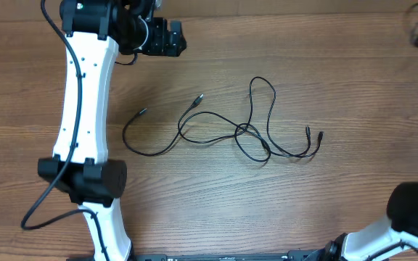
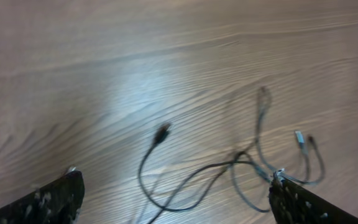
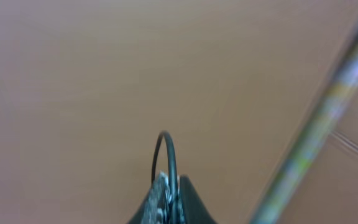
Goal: Untangle cables
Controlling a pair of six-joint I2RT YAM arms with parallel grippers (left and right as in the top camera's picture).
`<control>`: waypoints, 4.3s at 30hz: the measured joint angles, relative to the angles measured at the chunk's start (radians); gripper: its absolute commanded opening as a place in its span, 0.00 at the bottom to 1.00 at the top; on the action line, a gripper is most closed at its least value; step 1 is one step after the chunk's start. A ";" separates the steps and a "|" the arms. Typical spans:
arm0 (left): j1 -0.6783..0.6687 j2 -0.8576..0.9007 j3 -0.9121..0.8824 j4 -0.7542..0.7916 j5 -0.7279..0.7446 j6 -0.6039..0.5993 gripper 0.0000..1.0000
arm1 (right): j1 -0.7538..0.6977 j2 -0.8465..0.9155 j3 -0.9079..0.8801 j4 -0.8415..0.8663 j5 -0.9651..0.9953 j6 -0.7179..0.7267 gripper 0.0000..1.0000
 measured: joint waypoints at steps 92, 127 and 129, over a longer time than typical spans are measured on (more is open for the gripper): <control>-0.510 0.277 0.002 0.733 0.807 0.467 1.00 | 0.254 -0.449 0.018 -0.558 -0.324 0.186 0.04; -0.532 0.277 0.002 0.744 0.940 0.441 0.04 | 0.255 -0.413 0.018 -0.509 -0.235 0.185 0.04; -0.529 0.277 0.002 0.744 0.907 0.435 0.04 | 0.254 -0.413 0.018 -0.516 -0.236 0.185 0.04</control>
